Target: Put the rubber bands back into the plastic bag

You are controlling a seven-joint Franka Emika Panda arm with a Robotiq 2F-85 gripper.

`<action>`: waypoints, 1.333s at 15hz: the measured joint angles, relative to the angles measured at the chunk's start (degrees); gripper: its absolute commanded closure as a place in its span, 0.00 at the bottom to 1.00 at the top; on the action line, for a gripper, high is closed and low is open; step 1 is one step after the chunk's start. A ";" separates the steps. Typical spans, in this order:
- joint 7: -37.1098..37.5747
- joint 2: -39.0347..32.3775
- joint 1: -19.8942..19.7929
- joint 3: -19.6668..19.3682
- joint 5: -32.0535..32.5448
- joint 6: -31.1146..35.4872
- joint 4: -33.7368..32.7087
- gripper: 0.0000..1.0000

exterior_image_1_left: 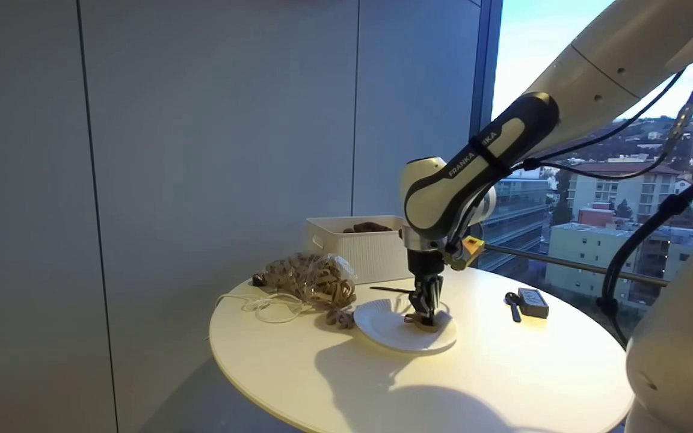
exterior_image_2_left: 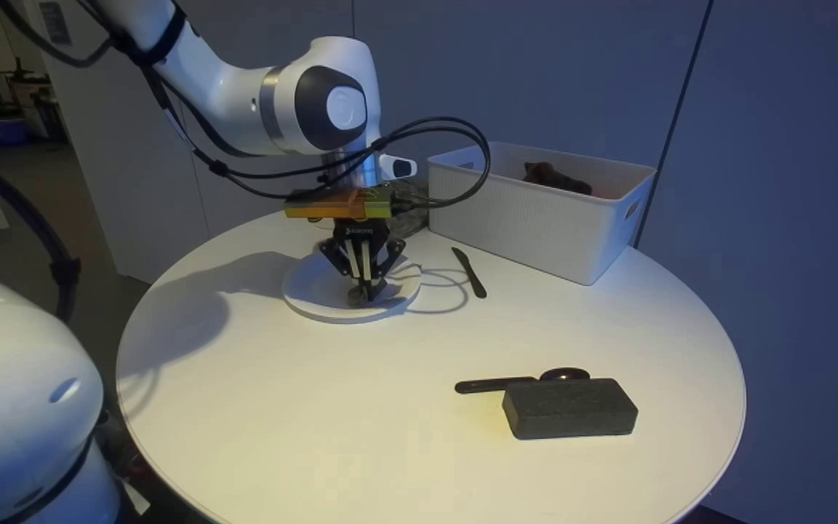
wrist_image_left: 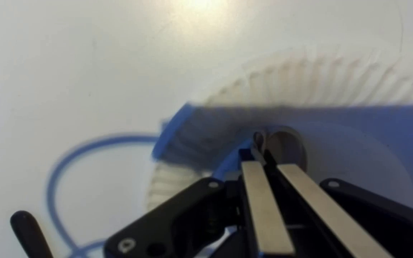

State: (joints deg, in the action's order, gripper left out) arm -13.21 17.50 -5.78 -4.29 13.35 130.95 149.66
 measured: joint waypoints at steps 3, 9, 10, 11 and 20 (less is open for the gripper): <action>3.01 1.05 0.02 1.34 2.43 -0.01 0.18 0.98; 7.94 5.06 0.90 5.55 6.65 0.19 0.54 0.98; 8.77 5.32 1.02 6.38 7.99 1.08 0.54 0.98; 9.68 5.34 1.13 7.23 9.36 2.17 0.46 0.98; 10.86 -0.94 7.61 11.05 10.46 11.22 -4.42 0.98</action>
State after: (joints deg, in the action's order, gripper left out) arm -2.35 16.57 1.84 6.76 23.82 142.17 145.24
